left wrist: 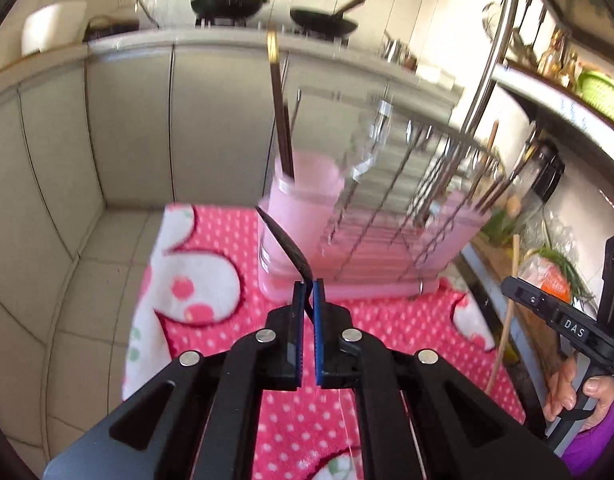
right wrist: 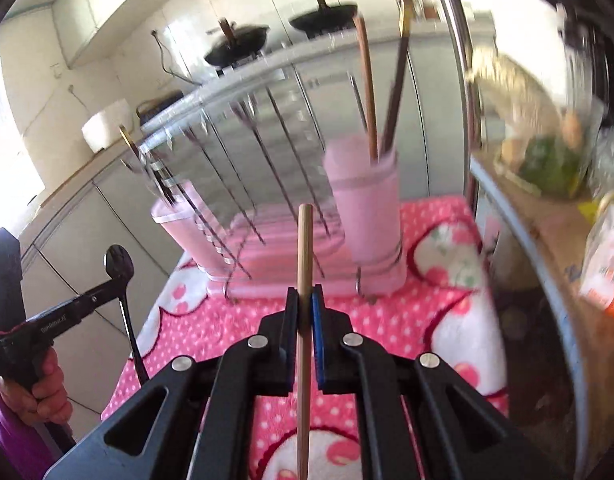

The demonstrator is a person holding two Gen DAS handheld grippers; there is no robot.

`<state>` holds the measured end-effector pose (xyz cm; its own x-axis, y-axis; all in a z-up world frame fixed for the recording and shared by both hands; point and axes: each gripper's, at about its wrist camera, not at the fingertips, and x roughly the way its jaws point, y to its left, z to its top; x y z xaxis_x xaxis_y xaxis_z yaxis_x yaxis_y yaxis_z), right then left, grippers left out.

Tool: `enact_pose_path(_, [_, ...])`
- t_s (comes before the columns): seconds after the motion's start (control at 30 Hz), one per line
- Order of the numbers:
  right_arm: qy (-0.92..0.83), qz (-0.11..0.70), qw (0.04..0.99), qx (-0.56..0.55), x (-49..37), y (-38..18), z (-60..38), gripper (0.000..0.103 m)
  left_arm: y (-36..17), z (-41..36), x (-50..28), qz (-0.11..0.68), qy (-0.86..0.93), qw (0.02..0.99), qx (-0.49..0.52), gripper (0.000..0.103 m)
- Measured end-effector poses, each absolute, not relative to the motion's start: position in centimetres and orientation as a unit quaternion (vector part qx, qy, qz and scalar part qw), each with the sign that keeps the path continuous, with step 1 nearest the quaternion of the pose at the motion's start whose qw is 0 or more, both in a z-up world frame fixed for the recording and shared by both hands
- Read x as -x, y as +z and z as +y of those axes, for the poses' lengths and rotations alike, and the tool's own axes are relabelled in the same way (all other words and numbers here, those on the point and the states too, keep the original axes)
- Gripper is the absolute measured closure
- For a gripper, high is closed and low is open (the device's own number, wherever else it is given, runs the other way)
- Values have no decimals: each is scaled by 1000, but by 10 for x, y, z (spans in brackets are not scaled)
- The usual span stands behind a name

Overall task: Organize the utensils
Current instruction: 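Lift the spoon and chopstick up over the pink cup with both tools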

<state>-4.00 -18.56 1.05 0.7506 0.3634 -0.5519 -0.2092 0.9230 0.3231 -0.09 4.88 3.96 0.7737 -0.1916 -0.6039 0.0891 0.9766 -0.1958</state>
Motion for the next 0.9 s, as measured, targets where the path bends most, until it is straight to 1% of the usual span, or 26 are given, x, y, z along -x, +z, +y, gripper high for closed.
enact_pose_path(0.27, [148, 189, 965, -101, 52, 102, -201, 97, 115, 51, 10, 209, -33, 977, 43, 100])
enact_pose_path(0.47, [128, 80, 985, -86, 48, 152, -207, 97, 154, 48, 0, 142, -3, 989, 27, 100])
enact_pose_path(0.67, [97, 14, 992, -75, 19, 162, -205, 97, 170, 38, -23, 91, 49, 994, -15, 100])
enact_pose_path(0.9, [68, -11, 995, -68, -26, 146, -204, 97, 162, 36, -57, 75, 80, 993, -48, 100])
